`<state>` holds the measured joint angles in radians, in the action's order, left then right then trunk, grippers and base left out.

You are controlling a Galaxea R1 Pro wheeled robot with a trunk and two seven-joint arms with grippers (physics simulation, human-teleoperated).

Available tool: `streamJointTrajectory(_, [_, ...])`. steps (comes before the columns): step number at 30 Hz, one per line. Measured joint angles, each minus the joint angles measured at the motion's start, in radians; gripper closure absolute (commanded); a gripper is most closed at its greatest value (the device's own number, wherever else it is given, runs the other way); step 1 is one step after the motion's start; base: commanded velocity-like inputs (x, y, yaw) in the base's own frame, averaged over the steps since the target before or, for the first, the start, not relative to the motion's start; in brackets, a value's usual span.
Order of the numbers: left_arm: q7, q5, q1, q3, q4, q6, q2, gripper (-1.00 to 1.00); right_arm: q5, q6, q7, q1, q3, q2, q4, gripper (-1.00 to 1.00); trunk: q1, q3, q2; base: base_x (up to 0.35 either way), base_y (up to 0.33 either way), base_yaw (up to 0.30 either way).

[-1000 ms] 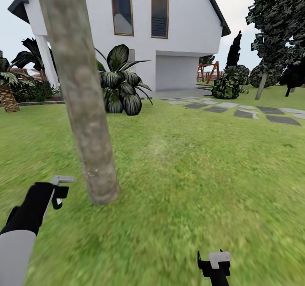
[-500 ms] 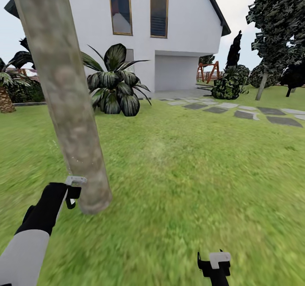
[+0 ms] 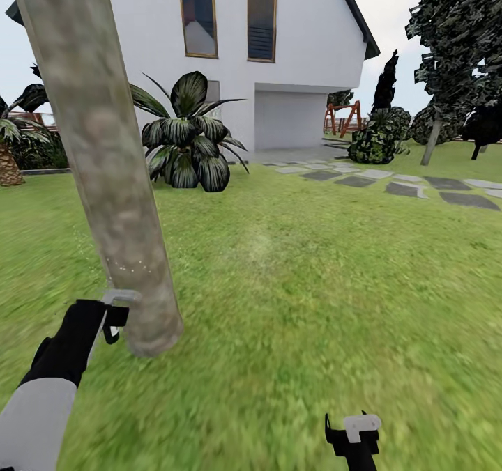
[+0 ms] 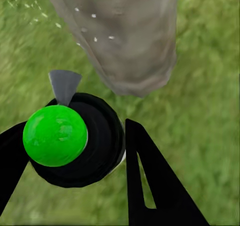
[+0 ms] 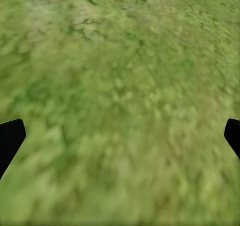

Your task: In the garden, pick up the pesticide atomizer on the floor and spray pesticide onto both trees until each tree trunk is fully covered.

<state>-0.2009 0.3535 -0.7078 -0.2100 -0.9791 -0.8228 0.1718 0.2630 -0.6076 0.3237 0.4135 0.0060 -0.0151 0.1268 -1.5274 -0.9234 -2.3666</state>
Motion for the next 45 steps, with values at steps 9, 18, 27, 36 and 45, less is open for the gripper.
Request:
streamJointTrajectory(9, [-0.032,-0.023,-0.001,0.027,0.031,-0.002,0.094,1.0,0.0,0.0,-0.001,0.0,0.0,0.0,0.0,-1.0,0.0,0.0,0.0,0.0,0.0,0.0])
streamJointTrajectory(18, [-0.23,-0.006,-0.042,0.051,-0.032,-0.101,0.177,1.0,0.0,0.0,-0.001,0.0,0.001,0.0,0.0,-1.0,0.0,0.0,0.0,0.0,0.0,0.0])
streamJointTrajectory(27, [-0.236,-0.013,-0.047,0.057,-0.157,-0.18,0.187,1.0,0.0,0.0,0.0,0.0,0.001,0.0,0.0,-1.0,0.0,0.0,0.0,0.0,0.0,0.0])
streamJointTrajectory(36, [-0.227,-0.011,0.024,0.062,-0.139,-0.166,0.2,1.0,0.0,0.0,0.001,0.0,0.001,-0.002,0.0,-1.0,0.0,0.0,0.0,0.0,0.0,0.083])
streamJointTrajectory(45, [-0.215,-0.008,0.042,0.059,-0.156,-0.159,0.197,1.0,0.0,-0.001,0.001,0.0,0.0,-0.001,0.0,-1.0,0.001,0.0,0.0,0.214,-0.133,0.13])
